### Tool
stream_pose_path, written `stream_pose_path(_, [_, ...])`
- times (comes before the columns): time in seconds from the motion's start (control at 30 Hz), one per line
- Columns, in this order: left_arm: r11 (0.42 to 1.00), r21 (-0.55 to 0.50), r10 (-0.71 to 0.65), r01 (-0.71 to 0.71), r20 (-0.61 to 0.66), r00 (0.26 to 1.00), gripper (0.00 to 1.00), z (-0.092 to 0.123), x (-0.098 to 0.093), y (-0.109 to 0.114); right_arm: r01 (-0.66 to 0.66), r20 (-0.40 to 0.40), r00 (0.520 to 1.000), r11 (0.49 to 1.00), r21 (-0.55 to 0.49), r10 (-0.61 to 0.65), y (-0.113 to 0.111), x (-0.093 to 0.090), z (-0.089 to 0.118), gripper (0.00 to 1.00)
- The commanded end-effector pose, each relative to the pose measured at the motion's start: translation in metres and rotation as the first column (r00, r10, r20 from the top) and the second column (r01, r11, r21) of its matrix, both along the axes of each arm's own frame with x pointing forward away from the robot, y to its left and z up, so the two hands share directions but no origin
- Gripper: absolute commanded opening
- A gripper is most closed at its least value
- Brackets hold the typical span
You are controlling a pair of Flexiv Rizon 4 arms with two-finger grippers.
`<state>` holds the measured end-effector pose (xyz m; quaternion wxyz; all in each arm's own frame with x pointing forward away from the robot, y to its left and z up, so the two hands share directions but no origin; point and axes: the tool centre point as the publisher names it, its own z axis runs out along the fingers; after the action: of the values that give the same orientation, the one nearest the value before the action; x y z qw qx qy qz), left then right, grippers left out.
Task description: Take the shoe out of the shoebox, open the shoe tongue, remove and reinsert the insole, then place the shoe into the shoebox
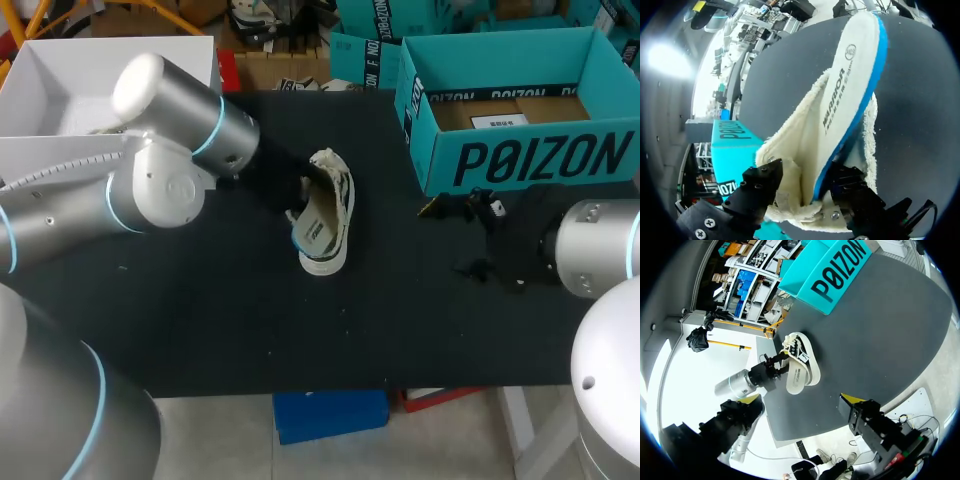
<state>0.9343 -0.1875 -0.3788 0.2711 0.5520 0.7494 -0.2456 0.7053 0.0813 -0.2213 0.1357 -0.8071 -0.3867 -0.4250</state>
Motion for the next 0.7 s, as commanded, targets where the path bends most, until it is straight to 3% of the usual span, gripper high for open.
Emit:
stream_pose_path(0.03, [1.000,-0.018,-0.020,0.020,-0.004,1.000,0.44,0.007,-0.014,0.011,0.131,0.081,0.988,0.991,-0.030,-0.129,0.003,-0.006,-0.006,1.00])
stream_pose_path(0.2, [0.998,-0.028,-0.048,0.047,-0.024,0.999,0.35,0.013,-0.027,0.010,0.131,0.081,0.988,0.991,-0.030,-0.129,0.003,-0.006,-0.006,1.00])
stream_pose_path(0.5, [0.995,-0.034,-0.092,0.090,-0.057,0.994,0.00,0.015,-0.042,0.010,0.131,0.081,0.988,0.991,-0.030,-0.129,0.003,-0.006,-0.006,1.00])
stream_pose_path(0.7, [0.993,-0.049,-0.111,0.108,-0.069,0.991,0.00,0.018,-0.046,0.007,0.131,0.081,0.988,0.991,-0.030,-0.129,0.003,-0.006,-0.006,1.00])
